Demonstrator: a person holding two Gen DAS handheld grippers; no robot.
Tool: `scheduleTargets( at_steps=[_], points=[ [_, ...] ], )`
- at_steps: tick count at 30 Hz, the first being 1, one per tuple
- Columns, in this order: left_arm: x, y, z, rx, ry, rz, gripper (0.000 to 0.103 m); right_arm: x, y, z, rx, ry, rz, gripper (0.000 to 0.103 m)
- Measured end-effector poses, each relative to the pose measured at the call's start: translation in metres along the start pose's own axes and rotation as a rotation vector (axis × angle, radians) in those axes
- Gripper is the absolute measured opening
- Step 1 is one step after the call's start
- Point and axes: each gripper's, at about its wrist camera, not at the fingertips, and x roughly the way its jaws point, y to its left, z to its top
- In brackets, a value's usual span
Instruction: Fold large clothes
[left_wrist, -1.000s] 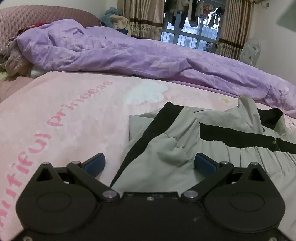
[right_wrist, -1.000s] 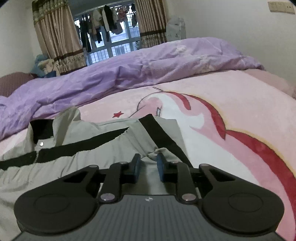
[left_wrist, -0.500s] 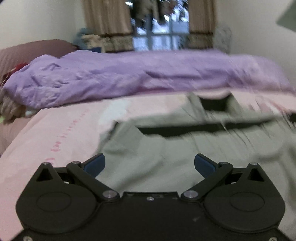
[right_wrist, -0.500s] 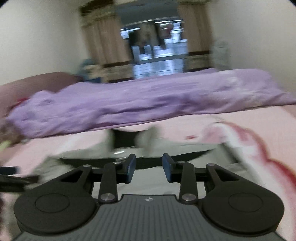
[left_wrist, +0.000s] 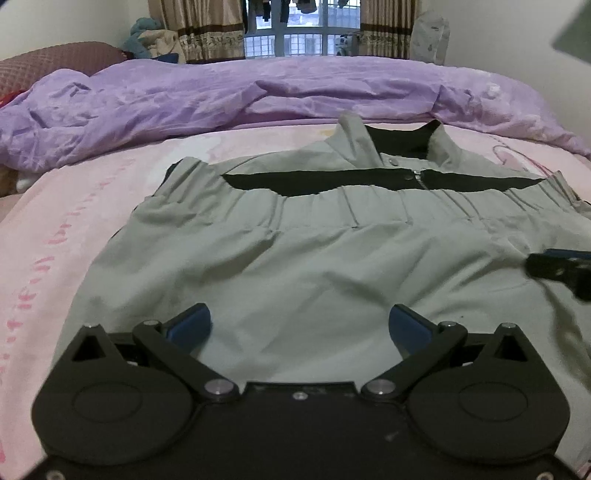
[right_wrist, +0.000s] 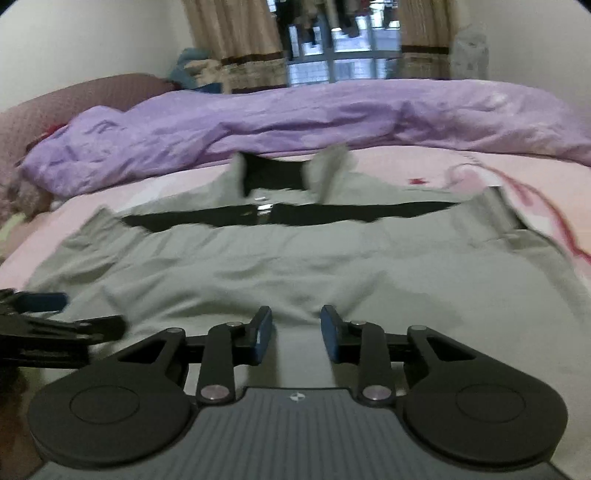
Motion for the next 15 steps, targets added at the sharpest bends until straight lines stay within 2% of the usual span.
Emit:
scheduleTargets(
  at_steps=[3, 6, 8, 10, 13, 15],
  points=[
    [-0.001, 0.005, 0.002, 0.022, -0.001, 0.018, 0.103, -0.003, -0.021, 0.001, 0.048, 0.003, -0.025, 0.036],
    [-0.010, 0.024, 0.004, 0.030, -0.008, 0.088, 0.103, -0.010, -0.045, -0.001, 0.045, 0.001, -0.100, 0.034],
    [-0.016, 0.042, 0.000, 0.002, -0.006, 0.116, 0.103, -0.020, -0.069, -0.004, 0.093, 0.001, -0.118, 0.032],
    [-0.024, 0.055, -0.007, -0.009, -0.019, 0.146, 0.103, -0.036, -0.081, -0.006, 0.126, -0.017, -0.221, 0.033],
    [-0.023, 0.065, -0.011, 0.000, -0.006, 0.157, 0.103, -0.053, -0.090, -0.012, 0.077, -0.054, -0.367, 0.034],
    [-0.013, 0.068, -0.015, -0.003, 0.019, 0.136, 0.103, -0.046, -0.104, -0.016, 0.121, -0.023, -0.356, 0.034]
  ],
)
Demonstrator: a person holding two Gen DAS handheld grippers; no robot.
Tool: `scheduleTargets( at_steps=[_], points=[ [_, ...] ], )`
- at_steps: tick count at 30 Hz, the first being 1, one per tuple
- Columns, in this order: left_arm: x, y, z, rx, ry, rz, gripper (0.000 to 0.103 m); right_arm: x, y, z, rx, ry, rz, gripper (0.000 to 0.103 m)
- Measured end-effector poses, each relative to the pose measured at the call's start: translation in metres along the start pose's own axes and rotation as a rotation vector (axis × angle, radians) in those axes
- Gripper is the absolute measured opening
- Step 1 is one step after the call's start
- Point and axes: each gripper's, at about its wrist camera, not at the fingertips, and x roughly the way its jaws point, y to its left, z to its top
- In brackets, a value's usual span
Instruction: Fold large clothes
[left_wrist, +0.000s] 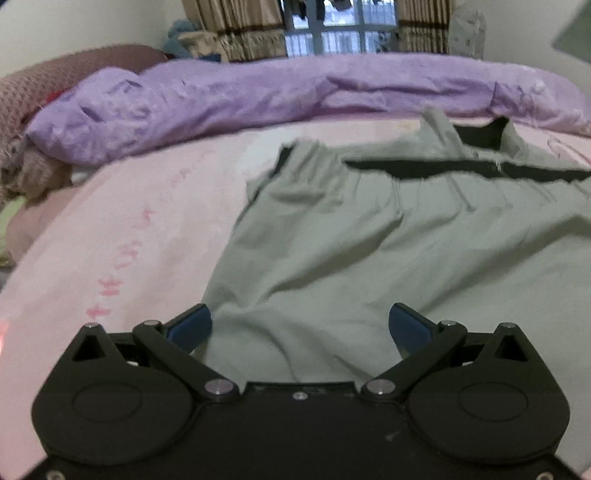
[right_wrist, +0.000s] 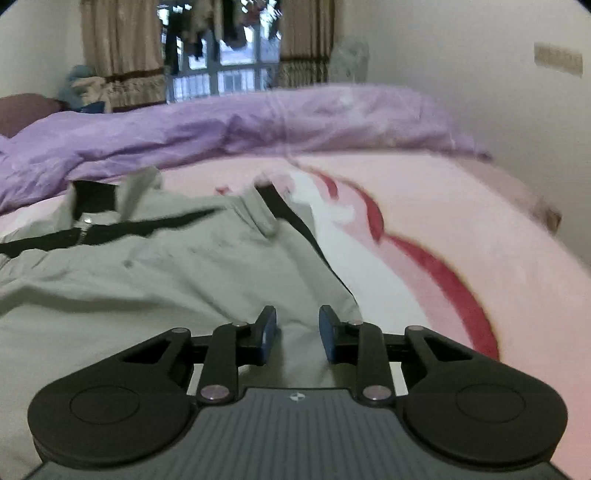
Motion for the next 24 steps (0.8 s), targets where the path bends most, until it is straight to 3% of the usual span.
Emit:
scheduleTargets(
  at_steps=[3, 6, 9, 11, 13, 16, 20, 24],
  points=[
    [0.001, 0.001, 0.003, -0.041, 0.011, 0.003, 0.103, 0.013, -0.003, -0.009, 0.011, -0.015, 0.007, 0.038],
    [-0.021, -0.012, 0.009, -0.005, 0.005, 0.039, 0.103, -0.005, 0.011, -0.001, -0.003, -0.014, -0.013, 0.039],
    [-0.056, -0.027, 0.009, -0.009, -0.052, -0.015, 0.103, -0.041, 0.031, 0.002, 0.024, -0.070, 0.120, 0.039],
    [-0.076, -0.039, 0.006, -0.016, -0.071, -0.093, 0.103, -0.059, 0.049, -0.001, 0.024, -0.076, 0.217, 0.039],
    [-0.087, -0.056, 0.003, -0.005, -0.072, -0.159, 0.103, -0.069, 0.071, -0.009, 0.019, -0.057, 0.293, 0.039],
    [-0.084, -0.076, -0.008, 0.030, -0.055, -0.160, 0.103, -0.071, 0.101, -0.024, 0.004, 0.006, 0.401, 0.040],
    [-0.062, -0.082, -0.020, 0.000, 0.033, -0.208, 0.103, -0.060, 0.135, -0.044, -0.083, 0.074, 0.386, 0.040],
    [-0.051, -0.070, -0.027, -0.067, 0.055, -0.222, 0.103, -0.055, 0.138, -0.046, -0.093, 0.090, 0.360, 0.049]
  ],
)
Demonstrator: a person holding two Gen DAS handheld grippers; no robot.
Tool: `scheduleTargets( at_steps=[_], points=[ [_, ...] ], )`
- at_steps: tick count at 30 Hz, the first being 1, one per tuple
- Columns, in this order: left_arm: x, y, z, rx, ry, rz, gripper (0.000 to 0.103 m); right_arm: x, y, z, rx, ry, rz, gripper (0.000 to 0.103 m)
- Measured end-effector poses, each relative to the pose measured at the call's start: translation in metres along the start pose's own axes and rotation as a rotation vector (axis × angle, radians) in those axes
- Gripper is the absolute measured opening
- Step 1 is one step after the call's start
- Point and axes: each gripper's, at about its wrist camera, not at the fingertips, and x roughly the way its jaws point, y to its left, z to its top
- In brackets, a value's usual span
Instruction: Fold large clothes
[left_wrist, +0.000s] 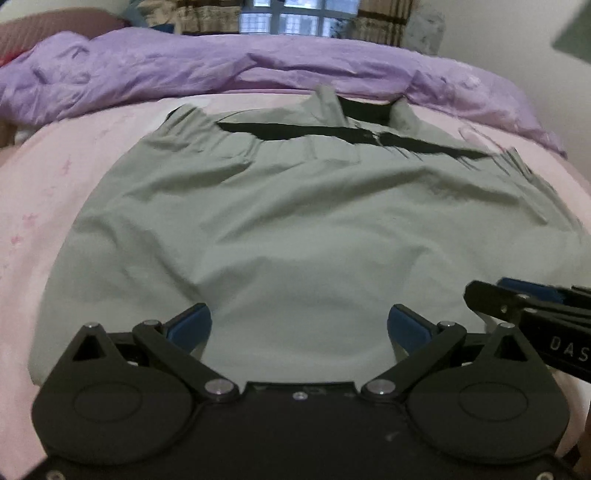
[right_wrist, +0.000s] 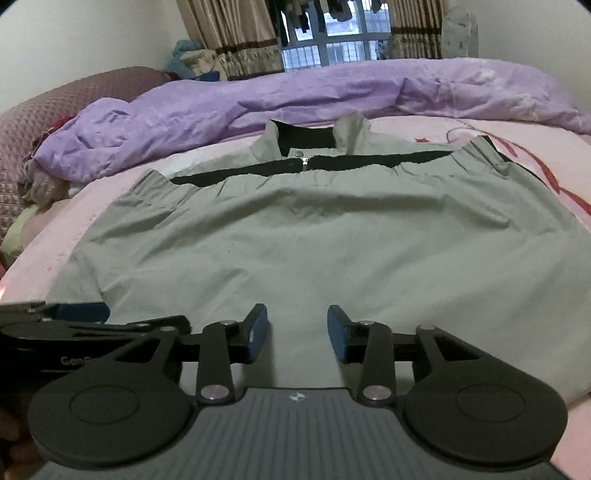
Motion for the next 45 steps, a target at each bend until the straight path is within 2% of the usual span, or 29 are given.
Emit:
scheduleTargets(
  at_steps=[3, 6, 7, 9, 12, 14, 15, 16, 18, 20, 24, 28, 31, 33, 36, 38, 40, 43, 45],
  points=[
    [0.000, 0.004, 0.001, 0.018, -0.006, 0.034, 0.103, -0.002, 0.003, -0.003, -0.035, -0.001, -0.025, 0.055],
    [-0.001, 0.013, 0.003, 0.016, -0.009, 0.067, 0.103, -0.003, -0.001, -0.003, -0.036, 0.003, -0.050, 0.068],
    [0.000, 0.019, 0.004, 0.012, -0.011, 0.085, 0.103, -0.004, -0.005, -0.002, -0.031, 0.004, -0.056, 0.069],
    [-0.006, 0.033, 0.003, 0.009, -0.015, 0.135, 0.103, -0.008, -0.019, -0.003, -0.028, 0.001, -0.098, 0.068],
    [-0.011, 0.059, 0.000, 0.016, -0.016, 0.247, 0.103, -0.019, -0.051, -0.006, -0.016, 0.001, -0.231, 0.068],
    [-0.013, 0.078, -0.002, -0.011, -0.015, 0.272, 0.103, -0.030, -0.082, -0.009, 0.025, -0.002, -0.305, 0.068],
    [-0.013, 0.088, -0.002, -0.040, -0.011, 0.266, 0.103, -0.036, -0.098, -0.010, 0.046, -0.006, -0.331, 0.064],
    [-0.012, 0.098, -0.001, -0.071, -0.007, 0.254, 0.103, -0.044, -0.114, -0.013, 0.066, -0.017, -0.351, 0.050],
    [-0.013, 0.109, -0.001, -0.121, 0.004, 0.234, 0.103, -0.054, -0.136, -0.014, 0.107, -0.029, -0.319, 0.038],
    [-0.014, 0.104, 0.001, -0.110, 0.010, 0.252, 0.103, -0.058, -0.144, -0.012, 0.147, -0.028, -0.285, 0.039],
    [-0.015, 0.081, 0.005, -0.026, 0.007, 0.283, 0.103, -0.063, -0.126, -0.012, 0.141, -0.029, -0.342, 0.057],
    [-0.013, 0.075, 0.004, -0.009, 0.011, 0.273, 0.103, -0.083, -0.136, -0.028, 0.246, -0.045, -0.333, 0.058],
    [-0.016, 0.071, 0.002, -0.005, 0.008, 0.277, 0.103, -0.089, -0.141, -0.038, 0.247, 0.012, -0.378, 0.060],
    [-0.015, 0.071, 0.003, -0.007, 0.009, 0.274, 0.103, -0.094, -0.148, -0.047, 0.304, 0.036, -0.385, 0.061],
    [-0.011, 0.072, 0.004, -0.004, 0.009, 0.271, 0.103, -0.098, -0.160, -0.055, 0.400, -0.018, -0.315, 0.071],
    [-0.012, 0.072, 0.004, 0.002, 0.010, 0.271, 0.103, -0.093, -0.169, -0.046, 0.459, -0.041, -0.265, 0.071],
    [-0.013, 0.073, 0.004, 0.006, 0.011, 0.268, 0.103, -0.081, -0.179, -0.040, 0.516, -0.045, -0.167, 0.073],
    [-0.013, 0.074, 0.004, 0.005, 0.014, 0.268, 0.103, -0.066, -0.180, -0.028, 0.518, -0.058, -0.161, 0.084],
    [-0.013, 0.073, 0.004, 0.007, 0.014, 0.270, 0.103, -0.059, -0.177, -0.024, 0.506, -0.073, -0.160, 0.084]
  ],
)
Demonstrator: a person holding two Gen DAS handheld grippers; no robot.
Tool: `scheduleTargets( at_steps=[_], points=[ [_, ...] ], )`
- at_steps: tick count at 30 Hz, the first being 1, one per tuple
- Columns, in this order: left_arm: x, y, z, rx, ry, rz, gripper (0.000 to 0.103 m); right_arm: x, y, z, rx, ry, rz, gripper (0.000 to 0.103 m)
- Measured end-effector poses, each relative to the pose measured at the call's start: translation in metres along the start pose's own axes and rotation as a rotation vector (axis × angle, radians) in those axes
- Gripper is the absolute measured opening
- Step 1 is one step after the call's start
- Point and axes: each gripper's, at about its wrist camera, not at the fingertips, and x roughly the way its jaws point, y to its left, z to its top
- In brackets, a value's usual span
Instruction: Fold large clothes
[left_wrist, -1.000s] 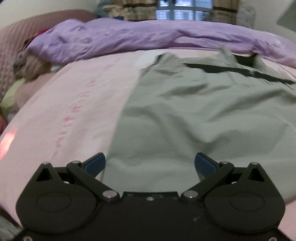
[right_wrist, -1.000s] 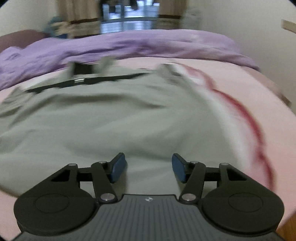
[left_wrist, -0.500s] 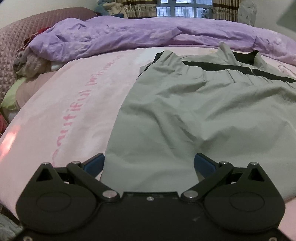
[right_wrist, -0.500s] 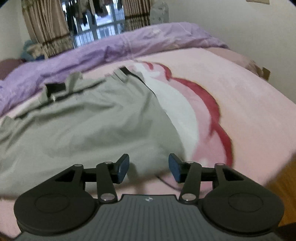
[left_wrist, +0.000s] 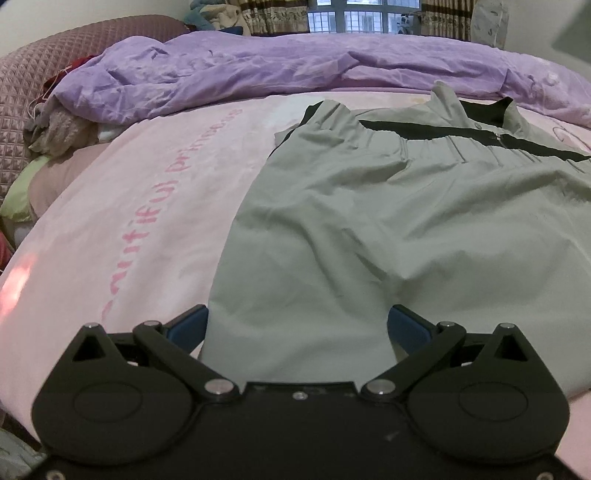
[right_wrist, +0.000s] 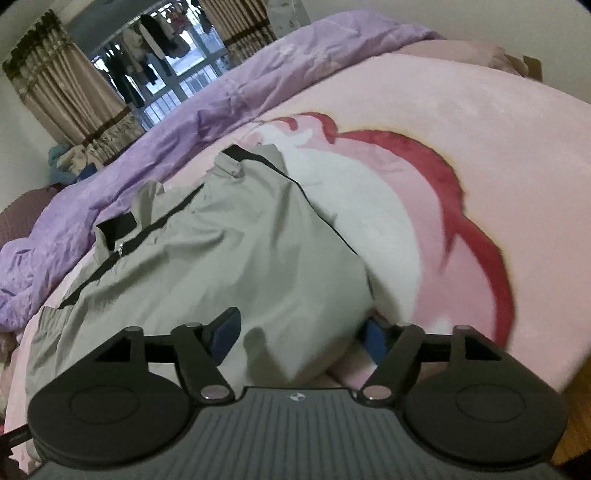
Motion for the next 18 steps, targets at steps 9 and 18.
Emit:
scheduleTargets(
  at_steps=[9, 18],
  points=[
    [0.001, -0.002, 0.001, 0.011, 0.004, 0.003, 0.103, 0.032, 0.002, 0.039, -0.162, 0.148, 0.178, 0.061],
    [0.000, -0.006, 0.004, 0.031, 0.008, 0.019, 0.103, 0.020, -0.007, 0.047, -0.160, 0.185, 0.224, 0.041]
  ],
)
